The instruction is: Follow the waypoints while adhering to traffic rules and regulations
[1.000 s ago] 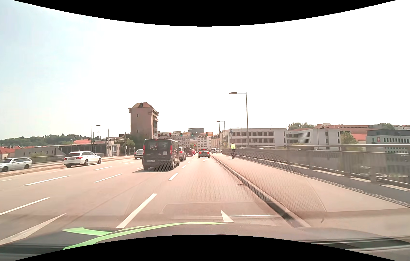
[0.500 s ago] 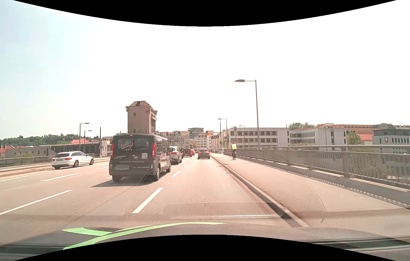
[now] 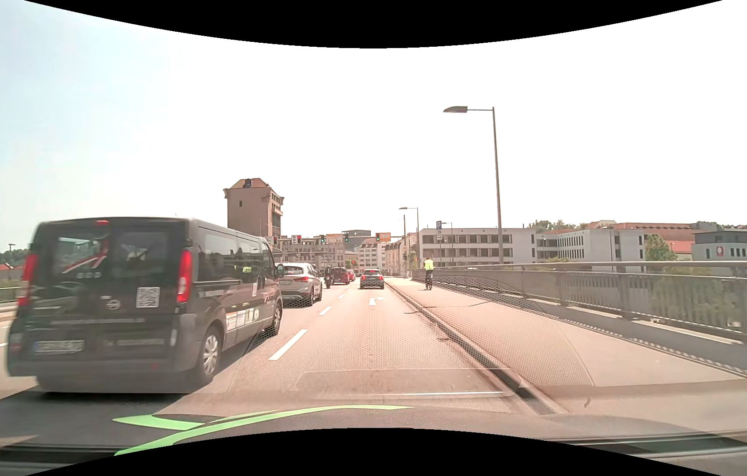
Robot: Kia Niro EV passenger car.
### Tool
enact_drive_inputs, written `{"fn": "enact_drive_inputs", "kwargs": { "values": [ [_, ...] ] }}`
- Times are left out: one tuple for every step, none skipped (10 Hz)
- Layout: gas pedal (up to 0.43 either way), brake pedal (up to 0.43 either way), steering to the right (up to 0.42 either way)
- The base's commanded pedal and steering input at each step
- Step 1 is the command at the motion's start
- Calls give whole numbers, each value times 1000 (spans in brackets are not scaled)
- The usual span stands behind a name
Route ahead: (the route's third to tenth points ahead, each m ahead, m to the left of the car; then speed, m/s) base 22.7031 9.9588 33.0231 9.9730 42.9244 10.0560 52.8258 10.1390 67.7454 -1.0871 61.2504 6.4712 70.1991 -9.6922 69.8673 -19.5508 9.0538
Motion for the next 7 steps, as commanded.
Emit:
{"fn": "enact_drive_inputs", "kwargs": {
  "values": [
    [0, 0, -2],
    [0, 0, -1],
    [0, 0, -1],
    [0, 0, -1],
    [0, 0, -1],
    [0, 0, -1],
    [0, 0, 0]
  ]
}}
